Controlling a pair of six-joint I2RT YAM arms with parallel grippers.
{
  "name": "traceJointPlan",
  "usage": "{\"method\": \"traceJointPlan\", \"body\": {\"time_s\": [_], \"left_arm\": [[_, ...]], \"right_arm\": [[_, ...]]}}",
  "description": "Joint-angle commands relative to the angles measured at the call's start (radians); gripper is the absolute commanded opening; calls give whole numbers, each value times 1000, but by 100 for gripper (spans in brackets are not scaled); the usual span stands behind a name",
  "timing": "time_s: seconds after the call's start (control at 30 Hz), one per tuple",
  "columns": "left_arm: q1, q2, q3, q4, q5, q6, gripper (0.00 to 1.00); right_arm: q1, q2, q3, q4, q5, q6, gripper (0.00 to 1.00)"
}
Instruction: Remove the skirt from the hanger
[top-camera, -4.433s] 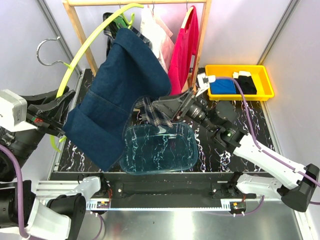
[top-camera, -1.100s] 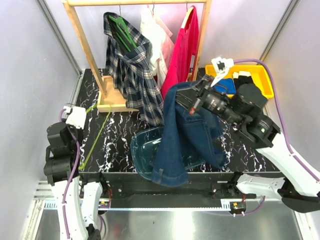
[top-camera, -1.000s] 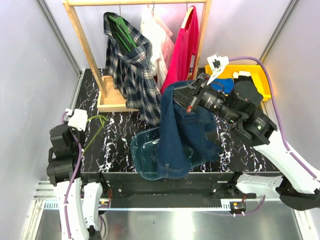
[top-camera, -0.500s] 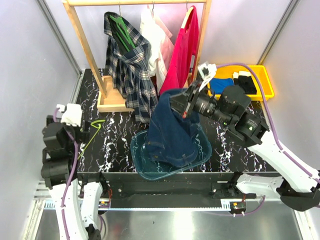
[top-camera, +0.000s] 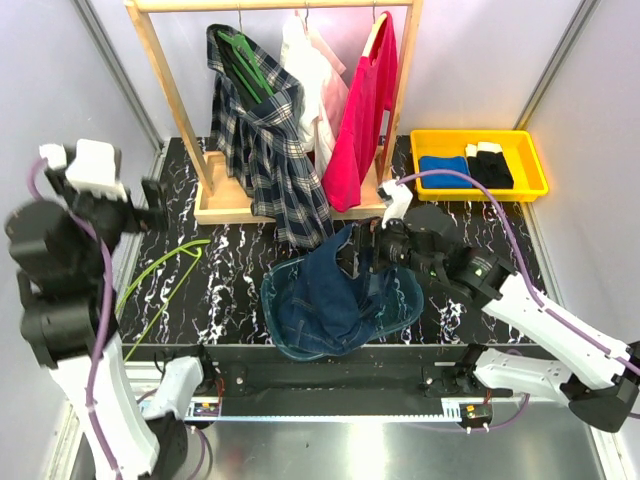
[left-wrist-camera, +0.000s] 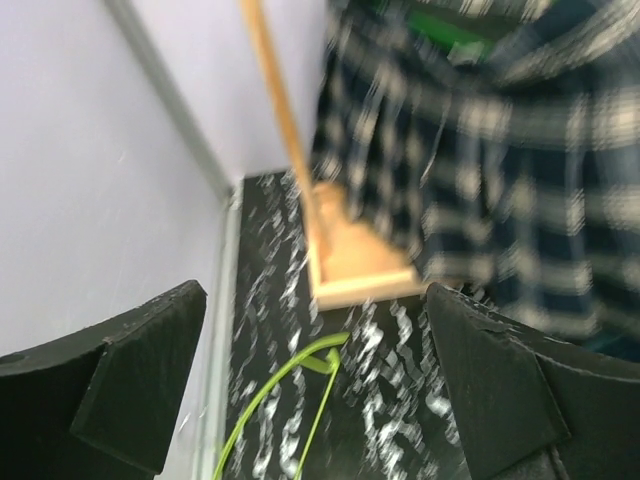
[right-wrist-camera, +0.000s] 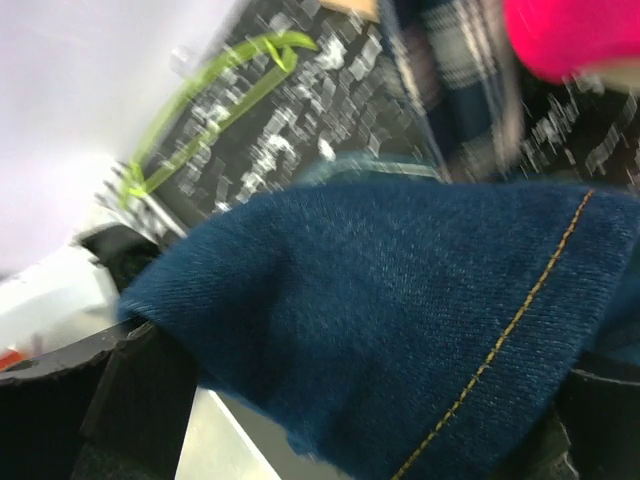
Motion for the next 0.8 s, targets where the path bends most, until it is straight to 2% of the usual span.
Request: {"method": "traceJointPlan", "body": {"time_s": [0.0, 0.07, 0.1, 0.13, 0.17, 0.23, 0.4, 0.47, 0.53, 0.57, 0.6, 0.7, 0.77], "left_arm": [[-30, 162, 188, -3, 98, -119, 99], [-79, 233, 276, -16, 38, -122, 99], [-167, 251, 296, -20, 0, -105, 99], [-211, 279, 308, -20, -45, -90, 99], [-339, 289, 319, -17, -147, -77, 99], [-416, 331, 331, -15, -212, -70, 99], [-447, 426, 411, -4, -188, -105, 99], [-461, 444, 451, -7, -179, -97, 99], [-470, 461, 472, -7, -180, -94, 99], [-472, 463, 474, -7, -176, -94, 99], [-472, 461, 473, -6, -174, -94, 99], [-476, 464, 473, -4, -172, -99, 99], [-478, 470, 476, 0, -182, -105, 99]], "right_arm": [[3, 54, 74, -200, 81, 9, 100], [3, 89, 112, -375, 131, 50, 100], [3, 114, 115, -428, 160, 65, 100], [3, 119, 91, -470, 168, 82, 100], [5, 122, 66, -528, 173, 125, 100], [5, 108, -15, -560, 167, 160, 100], [6, 38, -31, -724, 242, 230, 100], [8, 30, 15, -800, 216, 233, 100], [8, 11, 152, -843, 205, 248, 100], [8, -4, 214, -835, 202, 247, 100], [8, -6, 358, -820, 202, 244, 100], [8, 53, 569, -710, 158, 210, 100], [9, 118, 580, -589, 36, 194, 100]]}}
